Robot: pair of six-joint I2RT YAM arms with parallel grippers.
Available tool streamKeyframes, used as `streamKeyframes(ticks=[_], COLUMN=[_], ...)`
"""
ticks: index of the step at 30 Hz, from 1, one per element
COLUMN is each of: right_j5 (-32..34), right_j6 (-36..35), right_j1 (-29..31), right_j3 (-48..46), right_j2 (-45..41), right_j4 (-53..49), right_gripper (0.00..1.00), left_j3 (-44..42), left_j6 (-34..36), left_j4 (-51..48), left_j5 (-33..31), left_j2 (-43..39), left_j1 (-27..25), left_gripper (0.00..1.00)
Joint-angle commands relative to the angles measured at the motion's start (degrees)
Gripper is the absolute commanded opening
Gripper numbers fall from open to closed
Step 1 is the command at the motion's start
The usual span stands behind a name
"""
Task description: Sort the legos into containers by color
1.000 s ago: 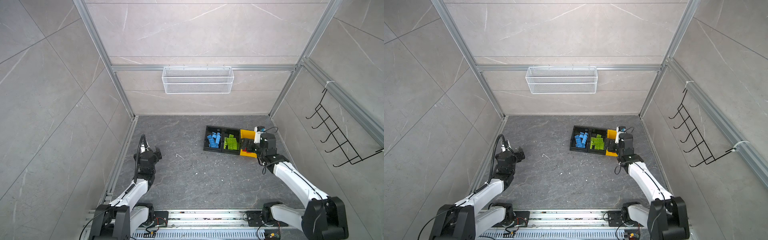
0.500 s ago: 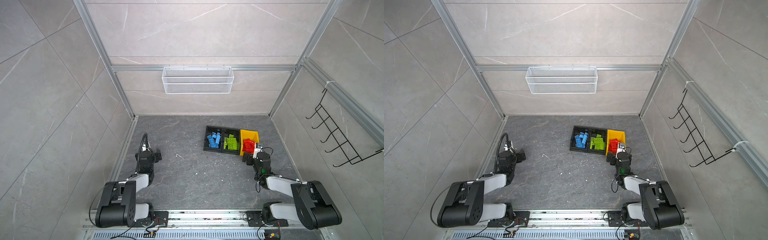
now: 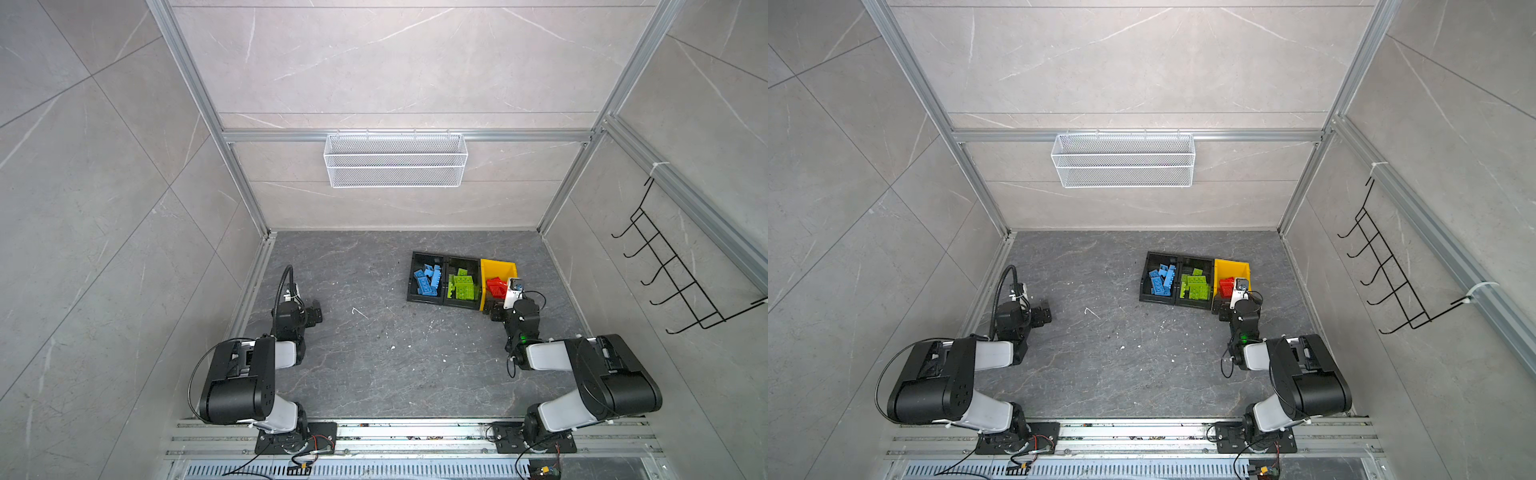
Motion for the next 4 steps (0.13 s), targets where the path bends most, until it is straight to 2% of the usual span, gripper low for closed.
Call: streamKeyframes(ticks=[1,4], right_j5=[-0.58,-0.59], right_j6=[-0.07,-0.03], right_j1=[-0.05,-0.05], right_j3=[0.84,0.72], right_j2=[0.33,0.21], right_j4=[-0.27,-0.18], right_gripper=[1.00,1.00], left_j3=[1.00,0.98], left_j6=[-0.23,-0.22], left_j4=[3.20,3.21], left_j5=[1.08,1.09], left_j2=[-0.33,-0.32], left_j1=[-0.03,-0.06], left_gripper=[1.00,1.00])
